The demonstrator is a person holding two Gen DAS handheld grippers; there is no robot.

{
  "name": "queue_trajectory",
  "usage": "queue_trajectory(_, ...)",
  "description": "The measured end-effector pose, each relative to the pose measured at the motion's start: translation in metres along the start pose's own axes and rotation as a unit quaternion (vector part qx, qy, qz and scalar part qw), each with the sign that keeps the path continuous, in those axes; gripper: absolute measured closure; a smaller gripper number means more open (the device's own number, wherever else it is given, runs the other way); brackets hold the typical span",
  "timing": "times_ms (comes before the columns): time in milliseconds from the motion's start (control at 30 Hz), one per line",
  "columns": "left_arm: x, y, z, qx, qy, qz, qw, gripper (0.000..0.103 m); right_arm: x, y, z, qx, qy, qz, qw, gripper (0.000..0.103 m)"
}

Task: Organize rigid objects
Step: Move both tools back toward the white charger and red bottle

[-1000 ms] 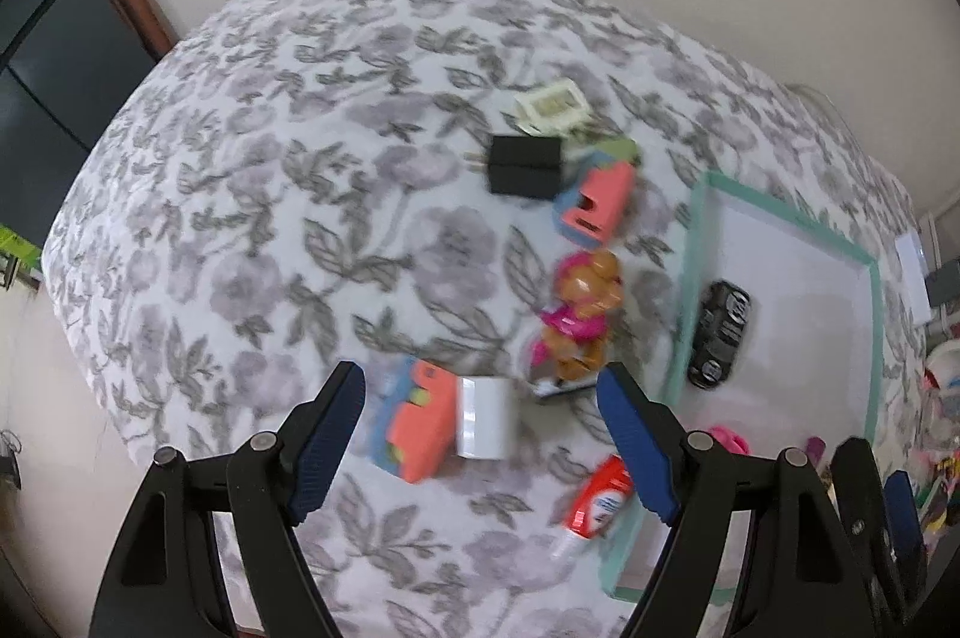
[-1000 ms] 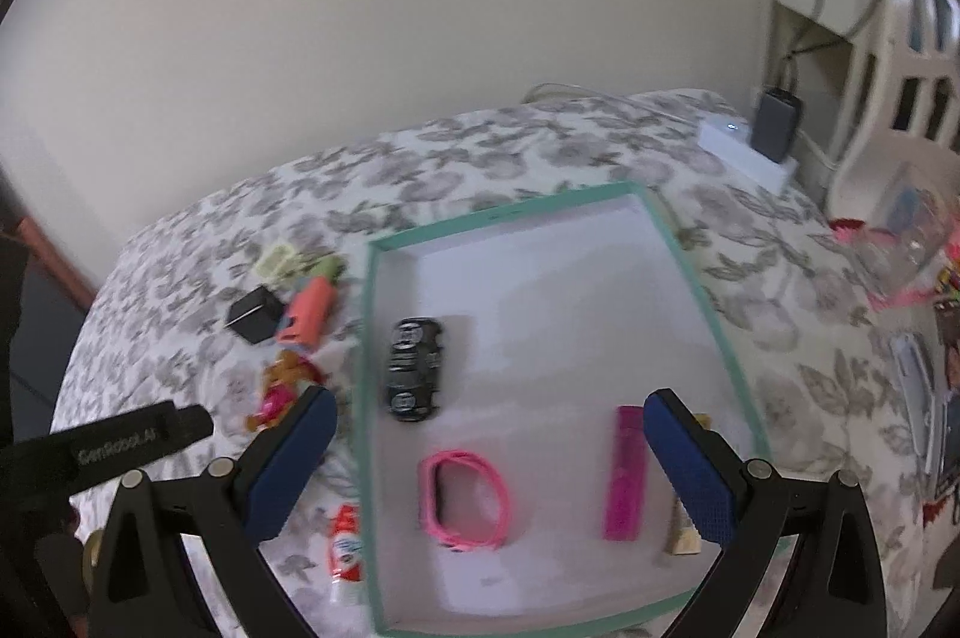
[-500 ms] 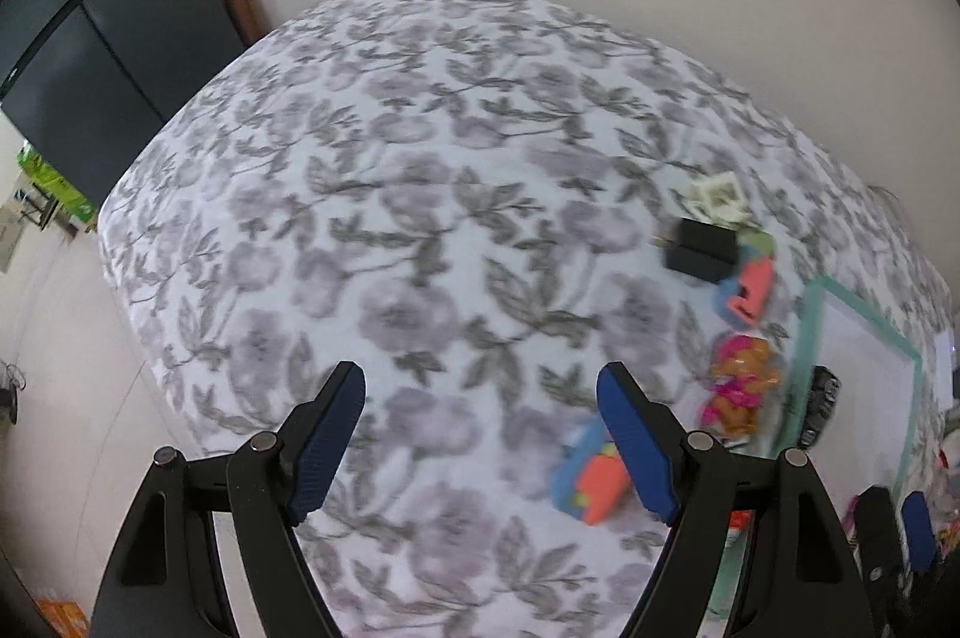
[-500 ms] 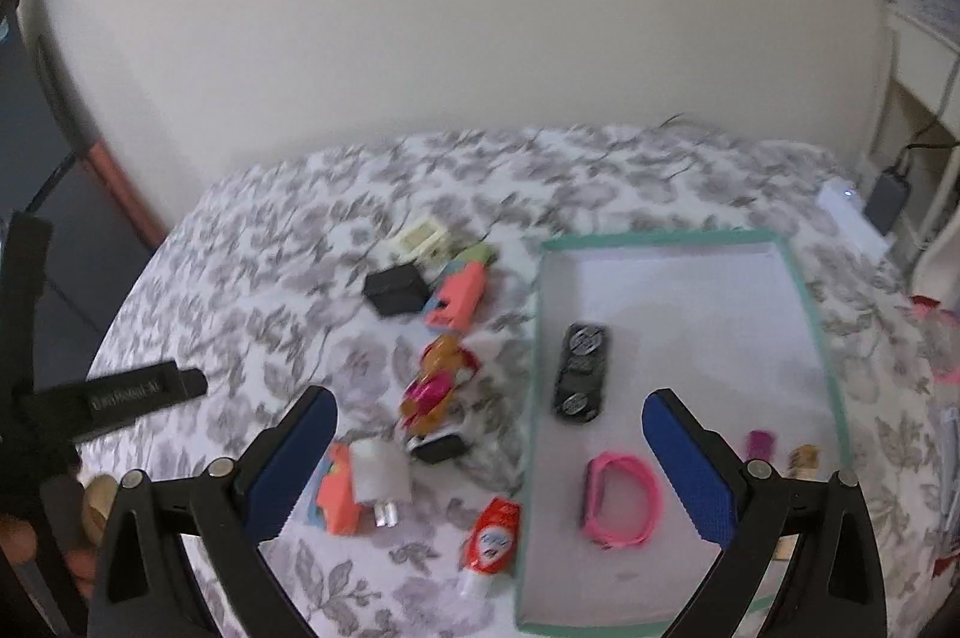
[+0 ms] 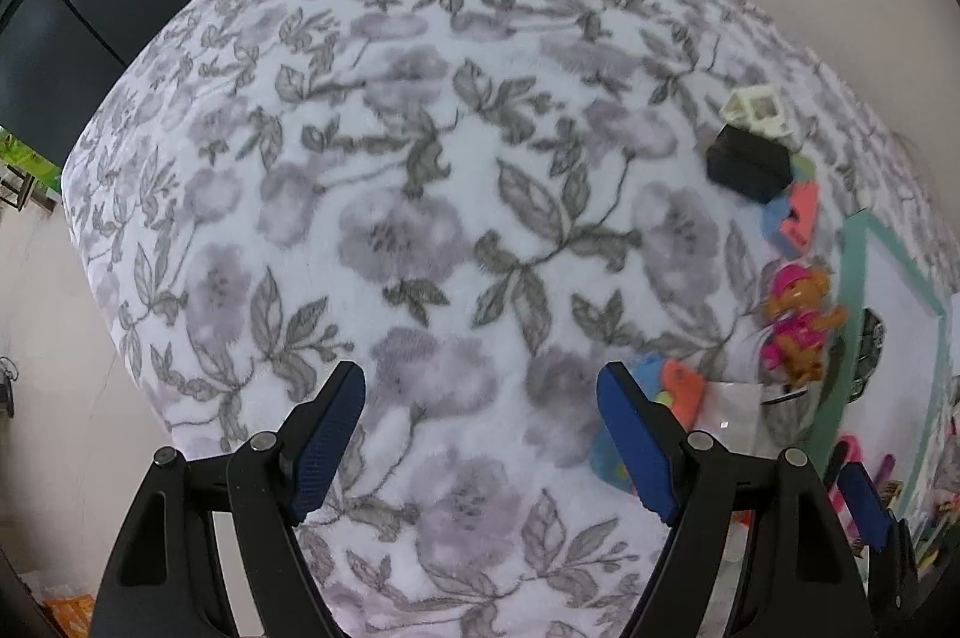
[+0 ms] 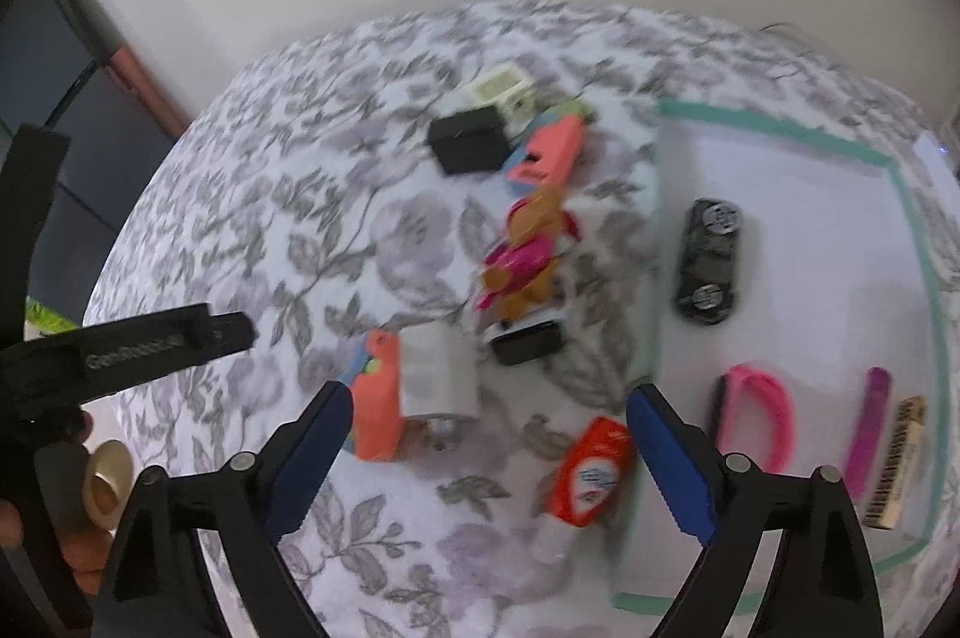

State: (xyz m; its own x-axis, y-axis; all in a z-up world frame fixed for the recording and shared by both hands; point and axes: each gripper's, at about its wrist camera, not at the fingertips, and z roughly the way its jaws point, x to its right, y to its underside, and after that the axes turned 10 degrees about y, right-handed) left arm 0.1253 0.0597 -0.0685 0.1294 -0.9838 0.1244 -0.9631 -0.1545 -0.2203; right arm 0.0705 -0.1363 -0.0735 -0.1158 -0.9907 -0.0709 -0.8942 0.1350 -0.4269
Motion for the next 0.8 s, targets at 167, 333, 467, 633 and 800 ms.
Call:
queue_trajectory(167, -0.007, 0.002, 0.016, -0.024, 0.011, -0.009, 0.9996, 0.023, -0.011, 0.002, 0.018, -0.024, 0.002, -0.008, 1.0, 0.022)
queue_trajectory(333, -0.01, 0.002, 0.023, -0.035, 0.019, -0.01, 0.9991, 0.023, -0.013, 0.0, 0.027, -0.031, 0.01, -0.005, 0.999, 0.043)
queue_trajectory(467, -0.01, 0.001, 0.025, -0.038, 0.029, -0.007, 0.9988, 0.023, -0.017, -0.004, 0.031, -0.033, -0.005, 0.0, 0.999, 0.055)
queue_trajectory(633, -0.005, 0.002, 0.029, -0.048, 0.057, -0.004, 0.9972, 0.023, -0.029, -0.003, 0.039, -0.037, 0.003, -0.026, 0.999, 0.071)
queue_trajectory(800, 0.007, 0.002, 0.036, -0.055, 0.061, 0.0, 0.9966, 0.023, -0.026, -0.003, 0.042, -0.039, 0.003, -0.023, 0.999, 0.072)
